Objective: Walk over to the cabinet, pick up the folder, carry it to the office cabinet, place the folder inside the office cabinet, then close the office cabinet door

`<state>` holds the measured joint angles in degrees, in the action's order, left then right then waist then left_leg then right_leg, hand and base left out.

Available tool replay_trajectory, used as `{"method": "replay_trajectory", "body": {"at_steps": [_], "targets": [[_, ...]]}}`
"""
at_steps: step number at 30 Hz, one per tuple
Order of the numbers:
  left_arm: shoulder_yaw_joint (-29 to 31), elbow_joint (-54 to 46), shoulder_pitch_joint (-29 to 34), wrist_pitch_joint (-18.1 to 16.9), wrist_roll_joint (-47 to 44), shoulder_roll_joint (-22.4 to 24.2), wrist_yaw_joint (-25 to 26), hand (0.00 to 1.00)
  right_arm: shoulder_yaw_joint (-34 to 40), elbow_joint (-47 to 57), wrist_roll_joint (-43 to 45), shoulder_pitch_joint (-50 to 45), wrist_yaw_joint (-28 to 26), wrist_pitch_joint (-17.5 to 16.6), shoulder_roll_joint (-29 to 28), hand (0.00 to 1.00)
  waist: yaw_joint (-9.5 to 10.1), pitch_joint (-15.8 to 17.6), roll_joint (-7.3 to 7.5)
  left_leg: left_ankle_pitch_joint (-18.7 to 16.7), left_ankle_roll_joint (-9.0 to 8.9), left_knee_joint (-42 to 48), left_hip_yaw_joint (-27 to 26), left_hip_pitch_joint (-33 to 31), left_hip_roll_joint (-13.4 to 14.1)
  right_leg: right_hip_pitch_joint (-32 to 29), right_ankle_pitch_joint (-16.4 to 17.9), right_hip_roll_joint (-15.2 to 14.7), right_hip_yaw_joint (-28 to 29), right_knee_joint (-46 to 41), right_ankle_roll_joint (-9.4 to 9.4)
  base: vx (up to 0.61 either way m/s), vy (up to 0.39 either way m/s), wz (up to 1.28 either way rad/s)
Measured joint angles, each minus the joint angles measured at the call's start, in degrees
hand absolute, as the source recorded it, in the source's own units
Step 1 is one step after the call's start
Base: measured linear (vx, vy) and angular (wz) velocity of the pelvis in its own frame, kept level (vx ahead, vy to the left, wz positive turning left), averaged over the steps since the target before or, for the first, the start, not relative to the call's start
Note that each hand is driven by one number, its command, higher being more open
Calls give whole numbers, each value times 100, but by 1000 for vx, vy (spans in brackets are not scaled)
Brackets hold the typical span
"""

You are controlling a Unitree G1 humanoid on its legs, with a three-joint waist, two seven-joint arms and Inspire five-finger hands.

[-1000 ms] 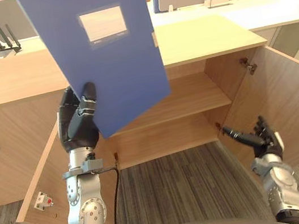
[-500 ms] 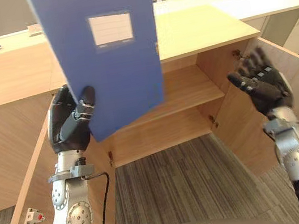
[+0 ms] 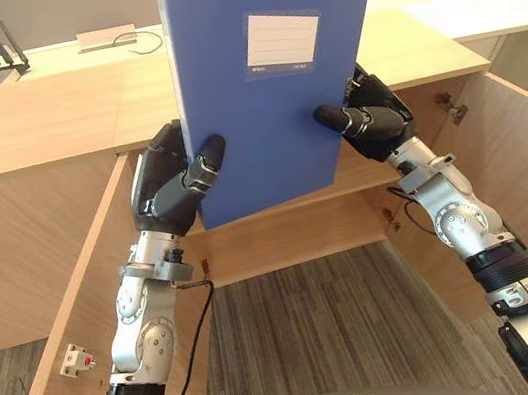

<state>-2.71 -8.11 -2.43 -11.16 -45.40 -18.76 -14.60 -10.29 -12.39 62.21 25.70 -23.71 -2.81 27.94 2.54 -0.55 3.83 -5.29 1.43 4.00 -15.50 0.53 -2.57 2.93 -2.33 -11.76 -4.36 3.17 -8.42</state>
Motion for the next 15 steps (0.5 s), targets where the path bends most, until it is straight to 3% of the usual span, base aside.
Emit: {"method": "replay_trajectory", "body": {"at_steps": [5, 6, 15], "targets": [[-39, 251, -8, -2, -198, -97, -21, 0, -369, -276, -10, 278, 1, 125, 244, 100, 23, 6, 13, 21, 20, -12, 15, -3, 10, 7, -3, 14, -15, 24, 4, -23, -37, 1], [-67, 272, -8, -2, -206, -123, -42, 0, -434, -357, -11, 354, 1, 133, 282, 0, 25, 5, 15, 27, 28, -13, 17, -4, 9, 9, -6, 14, -17, 30, 8, 0, 0, 0], [-364, 811, -203, 15, -917, -480, -491, 0, -1062, -822, 17, 1161, 22, 234, 611, 0, 43, 3, 49, 86, 38, -31, 35, -41, 29, 12, -81, 45, -41, 117, 76, -29, -25, 0]]}}
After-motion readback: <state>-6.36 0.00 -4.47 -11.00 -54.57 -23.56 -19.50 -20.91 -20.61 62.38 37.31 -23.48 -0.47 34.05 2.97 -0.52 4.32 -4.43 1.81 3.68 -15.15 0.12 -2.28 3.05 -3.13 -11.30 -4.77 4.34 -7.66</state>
